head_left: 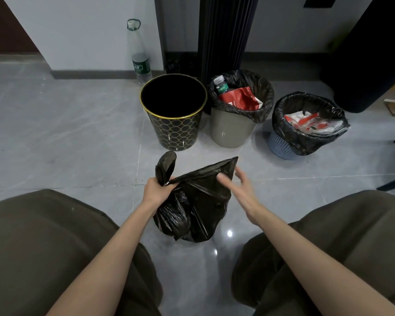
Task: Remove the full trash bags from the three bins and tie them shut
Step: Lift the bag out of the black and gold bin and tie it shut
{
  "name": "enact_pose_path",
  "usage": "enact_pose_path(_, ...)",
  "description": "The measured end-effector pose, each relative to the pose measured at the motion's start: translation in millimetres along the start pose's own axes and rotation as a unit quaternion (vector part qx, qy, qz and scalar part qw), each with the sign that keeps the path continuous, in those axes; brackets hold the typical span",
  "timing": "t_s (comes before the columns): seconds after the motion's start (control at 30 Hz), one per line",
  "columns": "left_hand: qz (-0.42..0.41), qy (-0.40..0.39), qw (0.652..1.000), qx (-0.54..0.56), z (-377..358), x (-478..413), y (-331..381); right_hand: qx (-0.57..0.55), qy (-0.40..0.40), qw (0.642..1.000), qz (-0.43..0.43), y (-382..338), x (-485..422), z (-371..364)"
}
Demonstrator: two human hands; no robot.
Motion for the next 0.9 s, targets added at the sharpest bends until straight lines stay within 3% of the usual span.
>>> enact_pose_path(0.1,0.019,-0.025,0.999,0.011,-1,2,-1,0.161,-0.074,0.983,0.054,3,-3,-22)
enact_pose_path(0.13,0.023,-0.036,0.999,0.009,-2,3,-2,0.161,-0.084,0.981,0.061,4,-6,-29)
enact_pose_path(0.3,0.04,-0.076,0.996,-0.01,-8,8,-4,0.044,-0.076,0.996,0.009,1,-14,-46)
enact_pose_path(0.47,0.043,-0.061,0.997,-0.034,-16,6,-8,-0.081,-0.057,0.995,-0.013,-9,-21,-65)
enact_pose_path(0.67,0.036,-0.068,0.993,-0.085,-27,3,-9,-0.15,-0.079,0.985,-0.029,-18,-19,-75)
enact_pose_path(0.9,0.044,-0.143,0.982,-0.113,-36,8,-12,-0.246,0.037,0.966,-0.068,2,-30,-68)
Point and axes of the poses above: each hand's wrist, its own x-axis away from the middle knuckle, its own z-axis out of the back of the hand, y = z × x, the point moved 8 cm from there along -x, towards the middle knuckle, and after that the axes turned 13 degrees about z, right-handed, at the moved point
